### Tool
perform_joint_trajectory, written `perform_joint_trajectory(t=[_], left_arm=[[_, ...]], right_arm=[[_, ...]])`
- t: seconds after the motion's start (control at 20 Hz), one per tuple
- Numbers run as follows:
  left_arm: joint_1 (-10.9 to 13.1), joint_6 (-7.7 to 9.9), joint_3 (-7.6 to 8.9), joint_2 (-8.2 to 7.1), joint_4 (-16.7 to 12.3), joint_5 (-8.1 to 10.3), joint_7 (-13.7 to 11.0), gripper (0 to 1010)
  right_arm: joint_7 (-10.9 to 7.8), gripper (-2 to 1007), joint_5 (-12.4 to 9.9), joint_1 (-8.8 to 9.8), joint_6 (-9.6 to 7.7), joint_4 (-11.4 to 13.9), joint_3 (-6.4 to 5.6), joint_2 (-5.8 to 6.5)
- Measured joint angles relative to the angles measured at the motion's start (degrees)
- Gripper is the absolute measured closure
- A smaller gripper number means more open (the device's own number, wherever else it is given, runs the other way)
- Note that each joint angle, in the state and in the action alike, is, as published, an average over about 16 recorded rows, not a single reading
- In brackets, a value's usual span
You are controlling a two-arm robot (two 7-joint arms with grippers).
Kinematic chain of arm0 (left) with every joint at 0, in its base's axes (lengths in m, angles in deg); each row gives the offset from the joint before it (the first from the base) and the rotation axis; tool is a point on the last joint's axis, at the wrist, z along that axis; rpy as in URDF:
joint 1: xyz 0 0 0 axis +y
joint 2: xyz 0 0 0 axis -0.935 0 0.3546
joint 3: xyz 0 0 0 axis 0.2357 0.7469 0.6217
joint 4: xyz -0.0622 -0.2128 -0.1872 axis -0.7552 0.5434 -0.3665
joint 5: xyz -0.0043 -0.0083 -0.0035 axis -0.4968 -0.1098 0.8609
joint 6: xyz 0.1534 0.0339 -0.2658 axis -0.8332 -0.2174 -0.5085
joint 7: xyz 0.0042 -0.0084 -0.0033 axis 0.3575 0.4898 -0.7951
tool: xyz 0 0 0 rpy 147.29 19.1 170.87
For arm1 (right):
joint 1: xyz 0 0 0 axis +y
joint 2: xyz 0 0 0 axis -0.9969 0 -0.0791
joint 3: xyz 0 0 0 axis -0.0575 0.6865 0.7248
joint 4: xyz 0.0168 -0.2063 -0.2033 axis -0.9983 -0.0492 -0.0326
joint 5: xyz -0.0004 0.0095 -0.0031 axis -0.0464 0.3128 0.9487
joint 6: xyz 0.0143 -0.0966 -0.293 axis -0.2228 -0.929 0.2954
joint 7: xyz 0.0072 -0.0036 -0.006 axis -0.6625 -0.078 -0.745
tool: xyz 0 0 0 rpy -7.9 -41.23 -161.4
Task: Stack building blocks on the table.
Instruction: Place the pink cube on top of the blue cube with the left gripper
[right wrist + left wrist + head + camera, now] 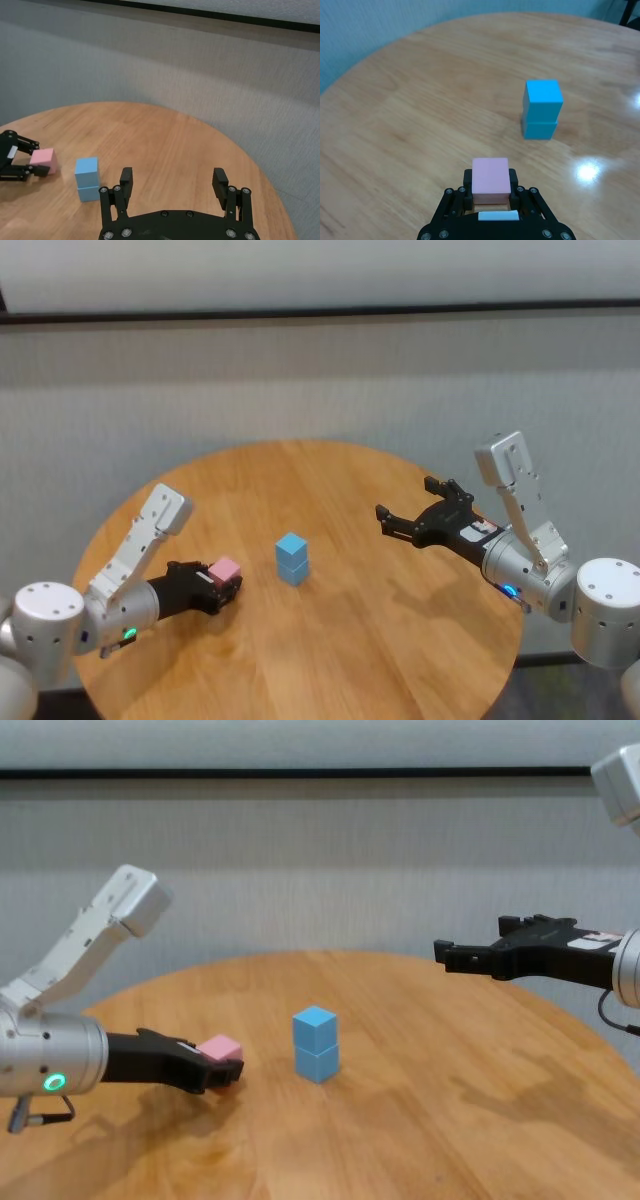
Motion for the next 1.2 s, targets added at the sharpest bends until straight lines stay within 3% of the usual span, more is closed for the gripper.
perform_joint_trajectory(t=[0.35,0.65,0.85,1.2], left_arm=[[1.4,1.71,0.58,-2.18,-6.5,0.37,0.3,614],[1.4,2.56,-0.14,-3.09,-10.5,-0.08,0.5,614],[0.7,2.72,-1.17,-2.81,-11.3,-0.81,0.6,614],[-1.4,2.72,-3.14,-1.09,-10.0,-2.23,0.5,614]], right_arm=[[0.00,5,0.0,0.00,0.00,0.0,0.00,0.00],[0.00,5,0.0,0.00,0.00,0.0,0.00,0.00],[0.00,4,0.0,0.00,0.00,0.0,0.00,0.00],[0.00,4,0.0,0.00,0.00,0.0,0.00,0.00]])
